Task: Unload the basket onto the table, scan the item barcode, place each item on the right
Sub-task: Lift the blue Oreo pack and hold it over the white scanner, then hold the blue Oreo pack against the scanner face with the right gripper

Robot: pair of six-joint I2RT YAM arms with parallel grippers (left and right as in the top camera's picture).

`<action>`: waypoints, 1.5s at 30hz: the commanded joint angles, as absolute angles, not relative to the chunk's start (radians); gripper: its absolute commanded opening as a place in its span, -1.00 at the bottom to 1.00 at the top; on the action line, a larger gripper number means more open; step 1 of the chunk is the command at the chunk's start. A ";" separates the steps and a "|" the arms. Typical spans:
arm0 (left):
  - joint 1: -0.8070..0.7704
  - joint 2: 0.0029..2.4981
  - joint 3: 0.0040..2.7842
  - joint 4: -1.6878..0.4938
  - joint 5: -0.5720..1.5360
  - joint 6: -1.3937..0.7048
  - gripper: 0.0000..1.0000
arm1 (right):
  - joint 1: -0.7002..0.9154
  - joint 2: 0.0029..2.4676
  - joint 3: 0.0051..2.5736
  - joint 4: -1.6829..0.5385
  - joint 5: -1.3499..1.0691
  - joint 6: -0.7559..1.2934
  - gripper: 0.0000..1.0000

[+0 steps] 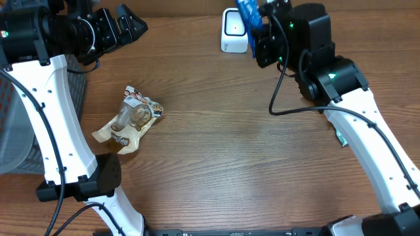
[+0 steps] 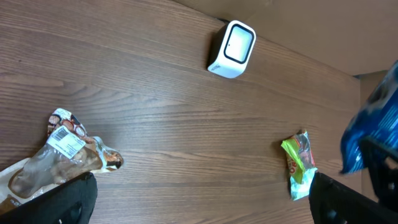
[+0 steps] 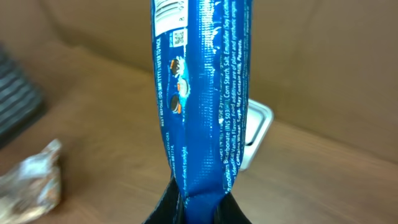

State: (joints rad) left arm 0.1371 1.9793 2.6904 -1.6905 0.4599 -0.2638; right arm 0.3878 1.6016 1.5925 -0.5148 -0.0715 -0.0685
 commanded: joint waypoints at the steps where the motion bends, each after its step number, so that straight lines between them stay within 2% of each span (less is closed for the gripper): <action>1: 0.131 1.964 2.705 -1.689 0.461 -0.277 0.99 | 0.387 1.692 1.589 -0.449 0.113 -0.040 -0.92; 7: 0.131 1.964 2.705 -1.689 0.461 -0.277 0.99 | 0.387 1.907 1.589 -0.226 0.406 -0.046 -0.92; 11: 0.131 1.964 2.705 -1.689 0.461 -0.277 1.00 | 0.394 2.006 1.589 -0.080 0.603 -0.133 -0.92; 16: 0.131 1.964 2.705 -1.689 0.461 -0.277 0.99 | 0.415 2.099 1.589 0.121 0.719 -0.391 -0.92; 28: 0.131 1.964 2.705 -1.689 0.461 -0.277 1.00 | 0.426 2.298 1.589 0.453 0.770 -1.014 -0.92; 37: 0.131 1.964 2.705 -1.689 0.461 -0.277 1.00 | 0.426 2.320 1.589 0.575 0.778 -1.026 -0.92; 45: 0.131 1.964 2.705 -1.689 0.461 -0.277 1.00 | 0.425 2.320 1.589 0.587 0.754 -1.043 -0.92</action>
State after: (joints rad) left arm 0.1371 1.9793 2.6904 -1.6905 0.4595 -0.2638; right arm 0.4271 2.3444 1.5742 0.5652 0.7609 -1.0267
